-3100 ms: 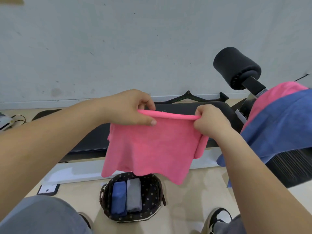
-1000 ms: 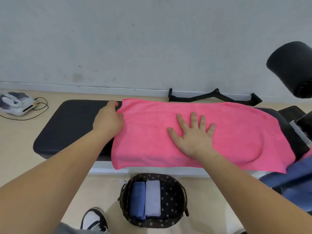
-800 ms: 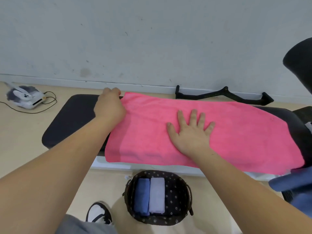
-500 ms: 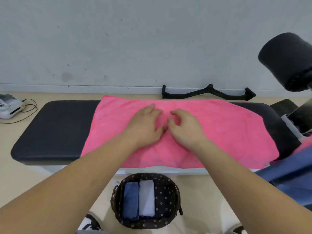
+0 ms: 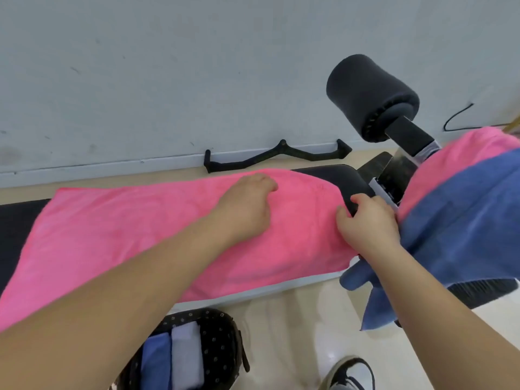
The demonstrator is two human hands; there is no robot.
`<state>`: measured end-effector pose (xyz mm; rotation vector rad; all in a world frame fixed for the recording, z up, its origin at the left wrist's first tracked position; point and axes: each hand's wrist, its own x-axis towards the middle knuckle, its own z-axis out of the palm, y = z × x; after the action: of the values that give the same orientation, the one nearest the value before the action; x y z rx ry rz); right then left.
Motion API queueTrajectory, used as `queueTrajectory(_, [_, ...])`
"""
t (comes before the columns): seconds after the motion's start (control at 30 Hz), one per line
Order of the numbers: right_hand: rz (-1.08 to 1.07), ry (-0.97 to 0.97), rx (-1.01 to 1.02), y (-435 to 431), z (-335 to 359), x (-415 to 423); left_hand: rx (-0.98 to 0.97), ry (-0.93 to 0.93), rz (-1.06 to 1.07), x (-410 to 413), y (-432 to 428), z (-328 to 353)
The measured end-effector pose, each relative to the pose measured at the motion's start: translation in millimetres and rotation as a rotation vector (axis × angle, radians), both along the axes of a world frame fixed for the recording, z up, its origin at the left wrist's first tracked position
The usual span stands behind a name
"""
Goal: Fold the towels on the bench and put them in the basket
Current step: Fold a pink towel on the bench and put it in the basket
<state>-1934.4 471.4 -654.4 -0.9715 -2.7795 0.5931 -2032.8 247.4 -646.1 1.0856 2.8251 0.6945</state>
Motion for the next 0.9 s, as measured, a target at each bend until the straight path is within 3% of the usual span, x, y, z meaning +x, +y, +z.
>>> queueTrajectory(0.13, [-0.023,0.027,-0.108,12,-5,-4,-0.055,0.056,-0.124,-27,77,15])
queueTrajectory(0.27, [-0.005,0.073,-0.177,15,-7,-9,-0.357,0.061,-0.182,-48,124,20])
queueTrajectory(0.4, [0.013,0.279,-0.344,15,-7,-10,-0.462,-0.015,-0.244,-57,134,31])
queueTrajectory(0.53, [0.031,0.386,-0.378,18,-10,-11,-0.4,-0.123,-0.219,-65,129,40])
queueTrajectory(0.67, [0.054,0.326,-0.352,21,-13,-14,-0.195,-0.318,-0.12,-76,123,55])
queueTrajectory(0.73, [0.069,0.29,-0.332,22,-14,-15,-0.18,-0.359,-0.118,-78,122,63])
queueTrajectory(0.83, [0.06,0.265,-0.315,24,-17,-16,-0.181,-0.279,-0.106,-84,123,65])
queueTrajectory(0.9, [0.044,0.268,-0.316,24,-18,-17,-0.131,-0.039,-0.044,-89,126,62])
